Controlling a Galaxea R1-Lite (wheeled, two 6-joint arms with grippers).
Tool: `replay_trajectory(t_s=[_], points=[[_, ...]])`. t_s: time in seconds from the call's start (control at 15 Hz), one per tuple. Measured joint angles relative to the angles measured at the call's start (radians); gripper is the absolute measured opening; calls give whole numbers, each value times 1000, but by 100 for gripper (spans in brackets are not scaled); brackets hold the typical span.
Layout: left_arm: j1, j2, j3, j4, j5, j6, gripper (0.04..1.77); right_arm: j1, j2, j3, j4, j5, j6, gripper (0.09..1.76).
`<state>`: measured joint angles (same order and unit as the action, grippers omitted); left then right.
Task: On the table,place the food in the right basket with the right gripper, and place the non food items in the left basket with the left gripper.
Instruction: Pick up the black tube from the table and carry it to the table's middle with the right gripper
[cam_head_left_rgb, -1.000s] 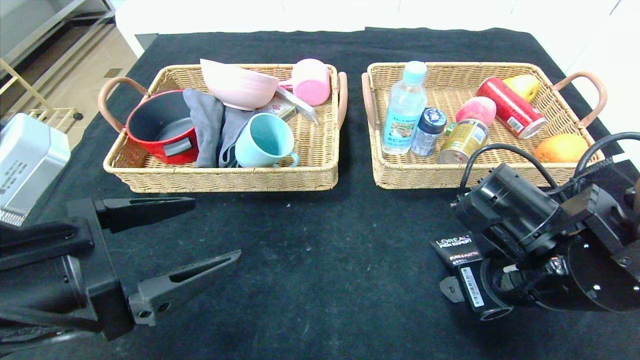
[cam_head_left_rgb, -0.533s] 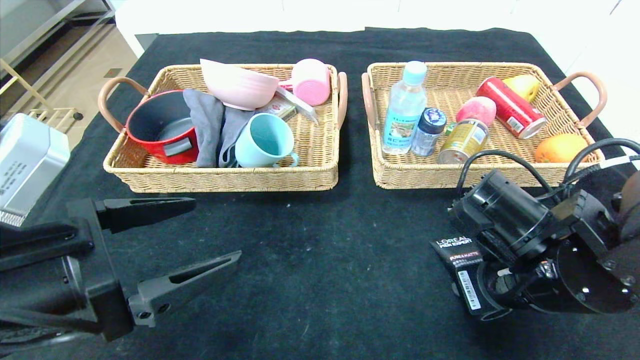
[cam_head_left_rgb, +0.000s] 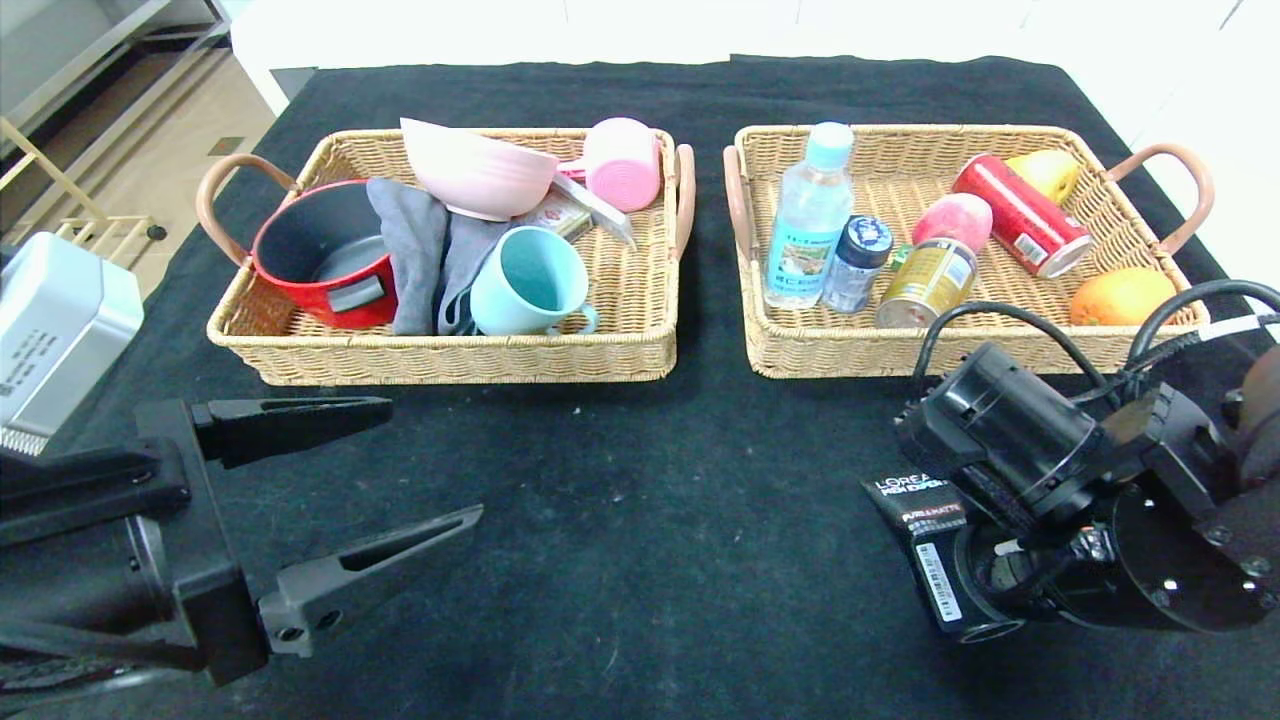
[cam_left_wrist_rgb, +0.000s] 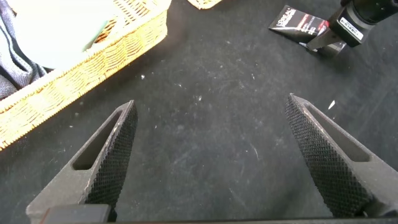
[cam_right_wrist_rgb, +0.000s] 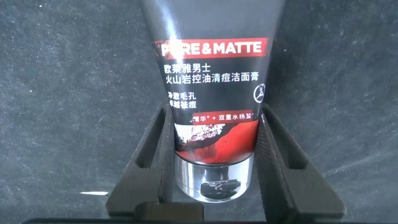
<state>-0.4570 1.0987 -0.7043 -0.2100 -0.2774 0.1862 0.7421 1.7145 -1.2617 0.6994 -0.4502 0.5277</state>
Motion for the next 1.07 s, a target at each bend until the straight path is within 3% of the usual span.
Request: replay_trajectory(t_s=[0.6, 1.07], points=[[0, 0, 0, -1, 0, 0, 172, 18, 6, 2, -9, -1, 31, 81], [0, -2, 6, -1, 0, 9, 172, 110, -55, -61, -2, -3, 26, 81]])
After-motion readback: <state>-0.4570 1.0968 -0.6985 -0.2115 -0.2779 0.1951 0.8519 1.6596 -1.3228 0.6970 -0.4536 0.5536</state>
